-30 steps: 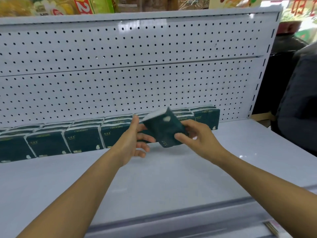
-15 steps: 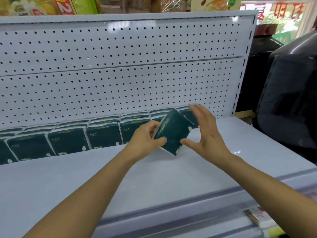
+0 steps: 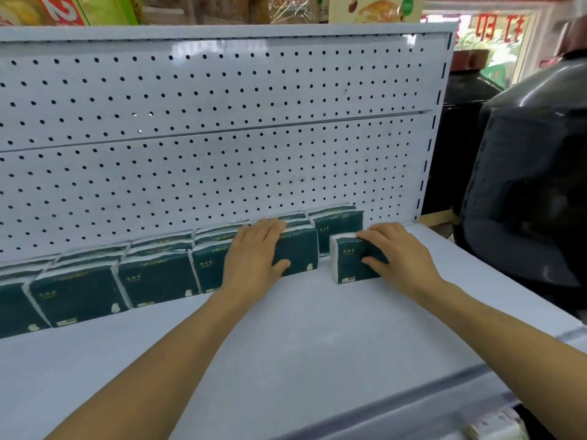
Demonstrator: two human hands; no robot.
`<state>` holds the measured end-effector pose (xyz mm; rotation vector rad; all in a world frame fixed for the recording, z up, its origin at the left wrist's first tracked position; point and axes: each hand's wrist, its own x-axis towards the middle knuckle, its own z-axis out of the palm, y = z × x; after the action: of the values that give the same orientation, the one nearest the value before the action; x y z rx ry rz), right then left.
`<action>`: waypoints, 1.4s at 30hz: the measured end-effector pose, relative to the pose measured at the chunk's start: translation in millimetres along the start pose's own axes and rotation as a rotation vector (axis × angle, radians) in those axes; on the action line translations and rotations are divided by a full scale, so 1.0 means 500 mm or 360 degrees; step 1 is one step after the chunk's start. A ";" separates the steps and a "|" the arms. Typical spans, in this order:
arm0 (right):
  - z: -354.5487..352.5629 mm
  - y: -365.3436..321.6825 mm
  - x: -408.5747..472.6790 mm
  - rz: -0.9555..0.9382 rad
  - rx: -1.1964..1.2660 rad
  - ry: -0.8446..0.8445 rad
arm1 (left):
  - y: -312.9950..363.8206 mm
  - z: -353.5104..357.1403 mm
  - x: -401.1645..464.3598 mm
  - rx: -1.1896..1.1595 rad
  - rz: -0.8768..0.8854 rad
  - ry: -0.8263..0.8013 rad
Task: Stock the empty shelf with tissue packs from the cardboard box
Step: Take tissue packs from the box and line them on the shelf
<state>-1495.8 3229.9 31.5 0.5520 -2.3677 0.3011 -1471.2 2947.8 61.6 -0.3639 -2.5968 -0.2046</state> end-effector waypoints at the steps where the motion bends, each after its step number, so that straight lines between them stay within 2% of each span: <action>1: 0.012 0.006 0.011 0.0042 0.0014 -0.0003 | -0.014 0.010 0.009 0.0121 0.0019 -0.0084; 6: 0.065 0.014 0.058 0.0116 0.0080 0.0028 | -0.034 0.037 0.039 0.0454 0.0129 -0.0226; 17: 0.106 0.009 0.086 0.0091 0.0188 0.0001 | -0.040 0.064 0.054 0.0373 0.0120 -0.0143; 25: 0.062 -0.040 0.096 0.0205 -0.0179 -0.0240 | -0.032 0.037 0.042 0.0444 0.0136 -0.0154; 28: 0.024 -0.085 0.083 0.0211 -0.0244 -0.0222 | -0.019 0.000 0.016 0.0457 0.0079 -0.0134; 37: -0.126 -0.231 -0.092 -0.0041 0.0010 0.0330 | 0.049 -0.130 -0.211 0.0282 0.0139 0.0413; 42: -0.172 -0.336 -0.231 -0.0134 0.0206 0.0315 | 0.090 -0.184 -0.407 0.0191 -0.0002 0.0564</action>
<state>-1290.4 3147.2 29.5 0.6497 -2.1392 0.4519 -1245.2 2926.8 42.0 -0.2565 -2.2476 -0.1016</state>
